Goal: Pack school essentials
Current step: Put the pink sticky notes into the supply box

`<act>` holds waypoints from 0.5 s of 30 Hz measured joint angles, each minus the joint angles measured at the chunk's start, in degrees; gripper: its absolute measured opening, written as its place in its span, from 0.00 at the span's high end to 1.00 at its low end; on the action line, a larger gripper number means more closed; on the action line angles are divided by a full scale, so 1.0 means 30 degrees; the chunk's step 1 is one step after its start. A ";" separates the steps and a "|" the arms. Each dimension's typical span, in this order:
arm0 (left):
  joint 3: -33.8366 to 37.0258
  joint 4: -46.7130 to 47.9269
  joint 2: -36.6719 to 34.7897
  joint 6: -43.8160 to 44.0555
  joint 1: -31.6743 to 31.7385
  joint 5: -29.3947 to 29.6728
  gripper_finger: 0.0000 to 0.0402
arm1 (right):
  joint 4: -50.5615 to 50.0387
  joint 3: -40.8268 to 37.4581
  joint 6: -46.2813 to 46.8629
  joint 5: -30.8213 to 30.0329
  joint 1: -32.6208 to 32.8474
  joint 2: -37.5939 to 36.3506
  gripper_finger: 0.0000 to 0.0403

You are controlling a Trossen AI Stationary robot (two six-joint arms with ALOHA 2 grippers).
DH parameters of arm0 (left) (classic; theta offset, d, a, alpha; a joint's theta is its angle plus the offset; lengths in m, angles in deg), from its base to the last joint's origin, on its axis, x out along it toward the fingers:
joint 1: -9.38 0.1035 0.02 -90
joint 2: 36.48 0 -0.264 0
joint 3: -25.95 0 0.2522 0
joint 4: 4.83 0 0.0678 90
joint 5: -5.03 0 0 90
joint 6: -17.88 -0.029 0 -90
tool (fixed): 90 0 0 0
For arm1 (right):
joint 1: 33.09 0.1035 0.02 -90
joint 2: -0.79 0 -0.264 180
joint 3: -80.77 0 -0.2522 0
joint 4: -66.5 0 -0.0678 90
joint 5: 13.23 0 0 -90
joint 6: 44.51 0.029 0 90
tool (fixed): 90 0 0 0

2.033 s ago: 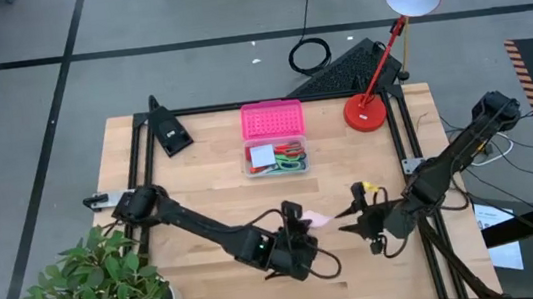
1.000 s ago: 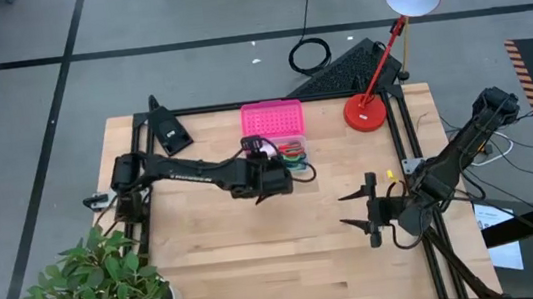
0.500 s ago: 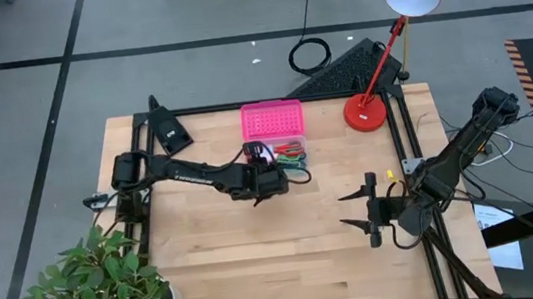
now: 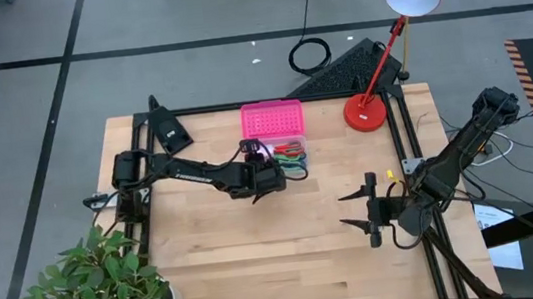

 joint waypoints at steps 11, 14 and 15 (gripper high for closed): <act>0.0000 -0.0112 0.0000 0.0044 0.0246 -0.1114 0.87 | 0.0000 -0.0007 0.0000 0.0005 0.0000 0.0000 0.40; 0.0000 -0.0154 0.0000 -0.0015 0.0233 -0.1658 0.85 | 0.0000 -0.0007 0.0000 0.0005 0.0000 0.0000 0.40; 0.0000 -0.0146 0.0000 -0.0046 0.0233 -0.1865 0.83 | 0.0000 -0.0007 0.0000 0.0005 0.0000 0.0000 0.40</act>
